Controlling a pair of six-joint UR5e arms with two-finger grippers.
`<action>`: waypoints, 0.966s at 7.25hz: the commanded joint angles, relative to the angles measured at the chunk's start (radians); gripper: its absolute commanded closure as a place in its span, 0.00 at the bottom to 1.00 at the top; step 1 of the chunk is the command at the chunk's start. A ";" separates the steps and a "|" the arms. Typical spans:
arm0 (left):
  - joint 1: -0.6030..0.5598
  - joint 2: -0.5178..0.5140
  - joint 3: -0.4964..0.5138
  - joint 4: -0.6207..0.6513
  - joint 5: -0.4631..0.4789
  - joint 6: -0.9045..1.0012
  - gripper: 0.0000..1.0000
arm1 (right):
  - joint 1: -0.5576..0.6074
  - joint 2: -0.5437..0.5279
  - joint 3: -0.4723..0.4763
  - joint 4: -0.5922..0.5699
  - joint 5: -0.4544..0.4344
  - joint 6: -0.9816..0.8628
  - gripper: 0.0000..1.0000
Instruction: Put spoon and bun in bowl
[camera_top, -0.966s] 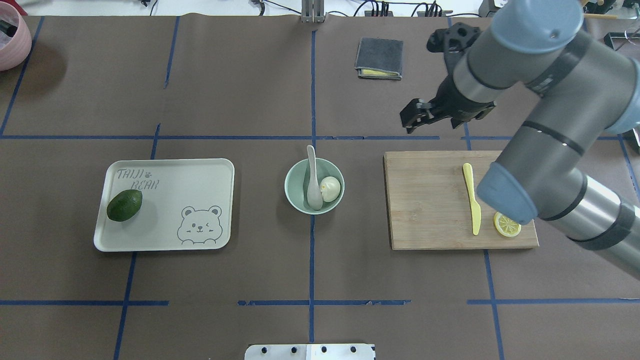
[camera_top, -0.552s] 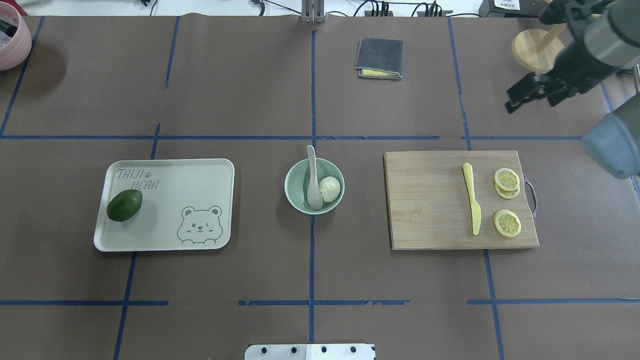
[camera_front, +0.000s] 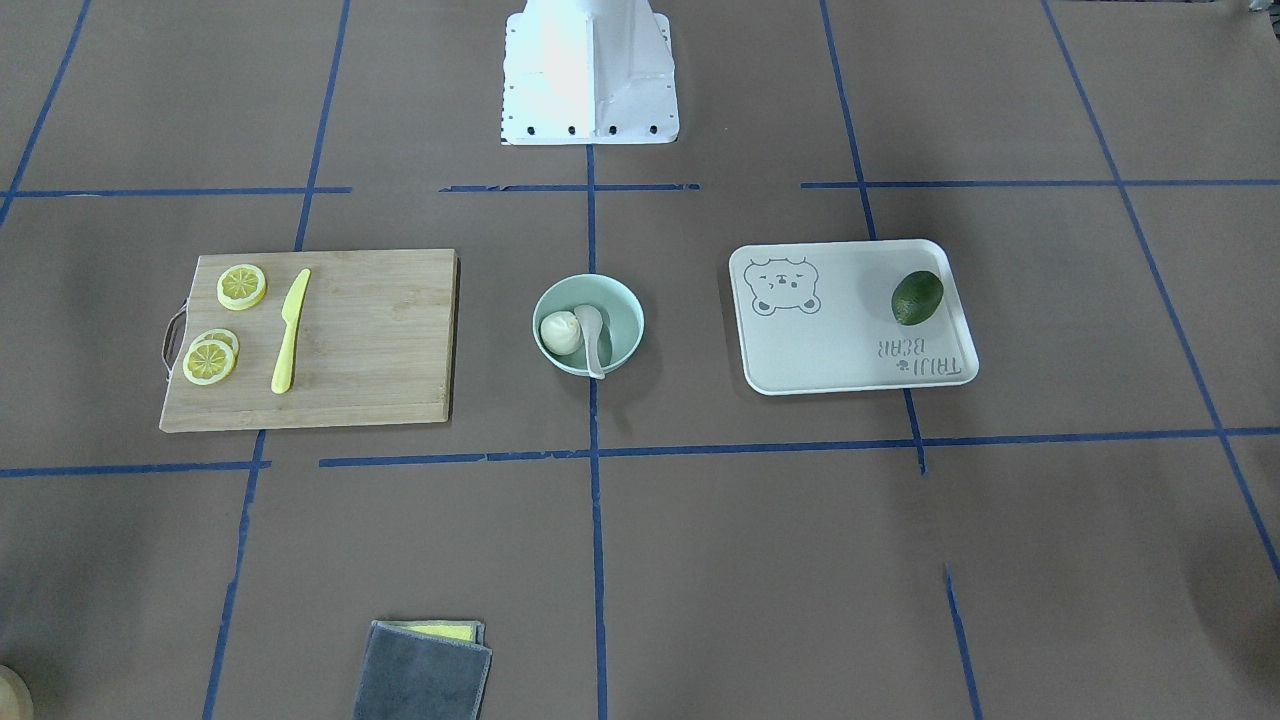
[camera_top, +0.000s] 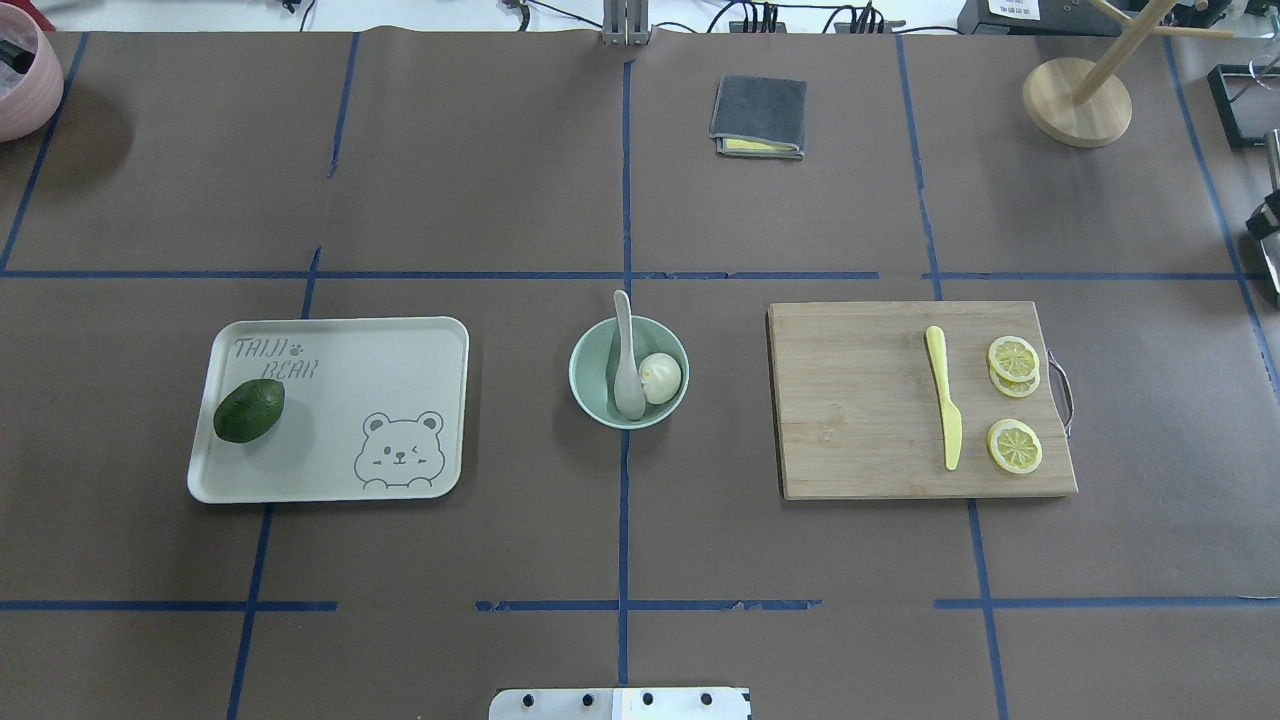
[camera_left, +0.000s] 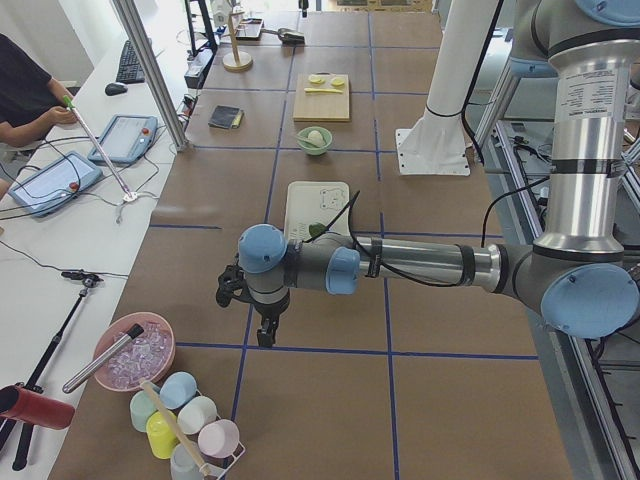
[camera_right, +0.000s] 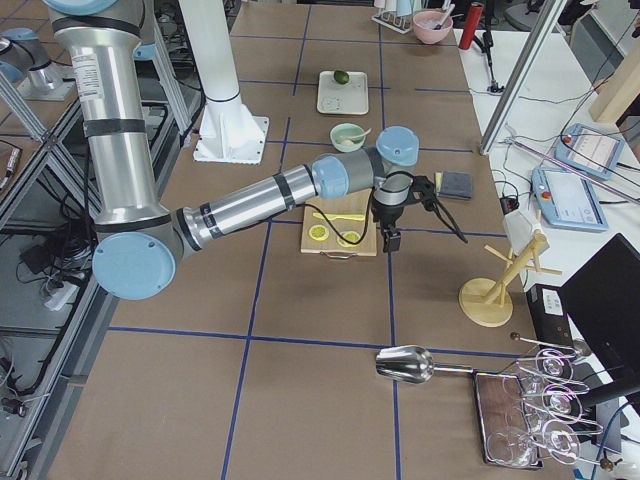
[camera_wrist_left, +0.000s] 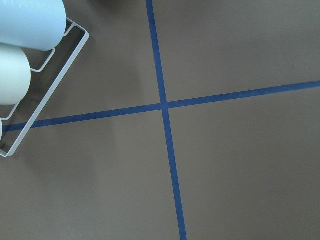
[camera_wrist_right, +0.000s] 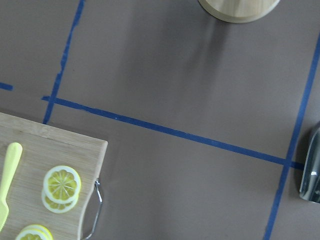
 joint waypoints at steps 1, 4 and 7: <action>-0.001 0.005 -0.001 0.000 -0.013 -0.003 0.00 | 0.116 -0.058 -0.072 -0.001 0.023 -0.177 0.00; -0.001 0.011 0.004 0.000 -0.015 -0.003 0.00 | 0.231 -0.105 -0.190 0.008 0.075 -0.262 0.00; 0.001 0.054 0.008 -0.008 -0.013 -0.002 0.00 | 0.231 -0.107 -0.205 0.011 0.062 -0.216 0.00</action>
